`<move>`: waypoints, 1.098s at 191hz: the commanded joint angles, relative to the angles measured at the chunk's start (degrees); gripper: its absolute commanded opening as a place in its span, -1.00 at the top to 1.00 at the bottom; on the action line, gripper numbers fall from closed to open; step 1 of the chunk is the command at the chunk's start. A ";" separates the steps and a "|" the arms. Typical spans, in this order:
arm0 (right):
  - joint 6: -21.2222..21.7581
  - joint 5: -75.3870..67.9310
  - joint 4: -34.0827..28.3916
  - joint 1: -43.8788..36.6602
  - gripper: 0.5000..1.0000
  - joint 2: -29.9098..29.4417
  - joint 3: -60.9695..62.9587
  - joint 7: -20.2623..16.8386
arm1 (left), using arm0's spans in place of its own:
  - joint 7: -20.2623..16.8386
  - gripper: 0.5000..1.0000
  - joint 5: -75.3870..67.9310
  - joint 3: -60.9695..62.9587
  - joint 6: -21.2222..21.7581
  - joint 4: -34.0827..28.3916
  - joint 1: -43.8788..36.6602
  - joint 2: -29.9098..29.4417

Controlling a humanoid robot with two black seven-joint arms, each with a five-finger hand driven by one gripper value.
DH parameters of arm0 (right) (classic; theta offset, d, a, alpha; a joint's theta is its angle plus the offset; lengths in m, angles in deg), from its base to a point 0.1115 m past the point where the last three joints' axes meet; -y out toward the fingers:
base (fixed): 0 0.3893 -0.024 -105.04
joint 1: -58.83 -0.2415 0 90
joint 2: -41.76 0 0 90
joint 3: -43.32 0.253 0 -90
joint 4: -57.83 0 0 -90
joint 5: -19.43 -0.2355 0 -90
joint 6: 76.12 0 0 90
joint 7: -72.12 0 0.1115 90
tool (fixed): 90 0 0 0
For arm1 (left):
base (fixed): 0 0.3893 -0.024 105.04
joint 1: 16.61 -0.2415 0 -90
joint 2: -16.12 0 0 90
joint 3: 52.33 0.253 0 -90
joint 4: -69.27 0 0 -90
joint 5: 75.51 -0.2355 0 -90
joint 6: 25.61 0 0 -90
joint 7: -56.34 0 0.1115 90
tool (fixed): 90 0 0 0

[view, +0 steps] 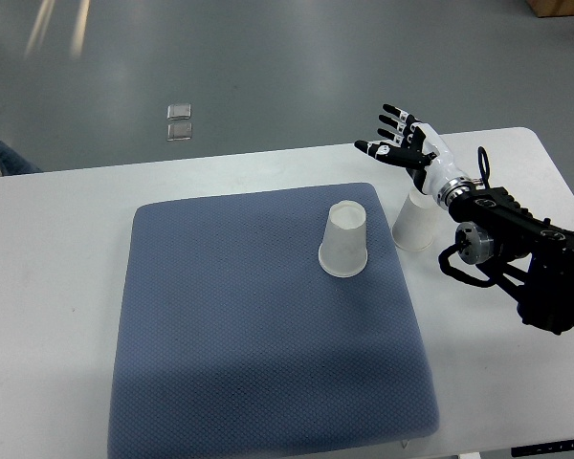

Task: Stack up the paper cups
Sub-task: 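Raise the right hand and open its fingers above the second cup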

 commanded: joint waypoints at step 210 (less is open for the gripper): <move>-1.92 -0.26 0.00 -0.97 -0.69 0.68 1.23 2.90 | 0.00 -1.00 0.00 -0.09 0.00 -0.44 -0.08 0.00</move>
